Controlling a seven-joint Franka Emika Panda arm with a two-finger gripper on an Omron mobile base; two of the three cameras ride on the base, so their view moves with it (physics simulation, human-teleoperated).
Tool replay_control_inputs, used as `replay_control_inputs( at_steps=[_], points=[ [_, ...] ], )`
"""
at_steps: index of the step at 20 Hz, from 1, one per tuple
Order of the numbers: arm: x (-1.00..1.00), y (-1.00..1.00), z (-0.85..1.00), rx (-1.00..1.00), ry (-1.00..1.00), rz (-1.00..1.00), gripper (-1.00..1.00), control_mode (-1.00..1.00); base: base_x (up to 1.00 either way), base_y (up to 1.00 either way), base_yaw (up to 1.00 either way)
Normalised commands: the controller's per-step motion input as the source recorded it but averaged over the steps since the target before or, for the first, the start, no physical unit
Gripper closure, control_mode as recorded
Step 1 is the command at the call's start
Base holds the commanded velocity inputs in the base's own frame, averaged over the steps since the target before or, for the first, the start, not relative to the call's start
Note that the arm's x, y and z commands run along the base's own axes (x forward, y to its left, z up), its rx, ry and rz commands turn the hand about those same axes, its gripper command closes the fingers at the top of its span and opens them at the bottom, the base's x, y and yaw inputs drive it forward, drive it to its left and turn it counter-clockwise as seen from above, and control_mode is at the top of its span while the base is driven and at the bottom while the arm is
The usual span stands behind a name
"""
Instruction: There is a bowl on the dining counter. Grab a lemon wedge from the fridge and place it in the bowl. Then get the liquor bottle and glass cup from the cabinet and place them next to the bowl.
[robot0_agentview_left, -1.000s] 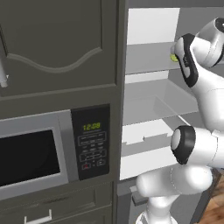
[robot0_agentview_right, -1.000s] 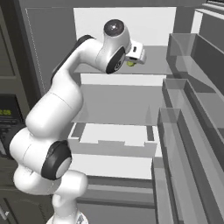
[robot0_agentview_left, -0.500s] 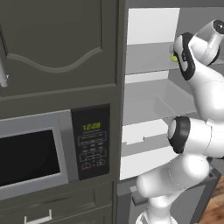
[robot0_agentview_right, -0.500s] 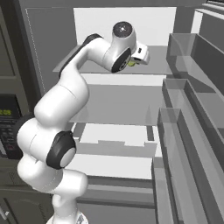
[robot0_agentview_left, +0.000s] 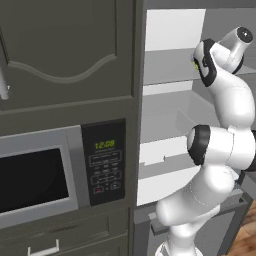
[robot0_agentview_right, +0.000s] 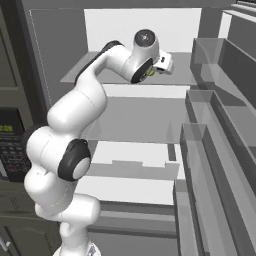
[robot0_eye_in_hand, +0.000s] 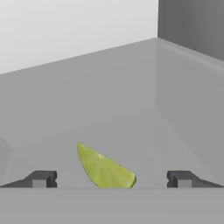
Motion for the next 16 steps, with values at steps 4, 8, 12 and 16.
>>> replay_control_inputs(
  at_steps=[4,8,12,16],
  points=[
    [0.34,-0.13,-0.01,0.00,-0.03,0.00,-1.00,-1.00,0.00,0.00,0.00],
    [0.24,-0.09,-0.04,0.00,-0.02,0.00,-1.00,-1.00,0.00,0.00,0.00],
    [0.02,-0.01,-0.11,0.00,0.00,0.00,-1.00,-1.00,0.00,0.00,0.00],
    [0.00,0.00,-0.18,0.00,0.00,0.00,-1.00,-1.00,0.00,0.00,0.00]
  ],
)
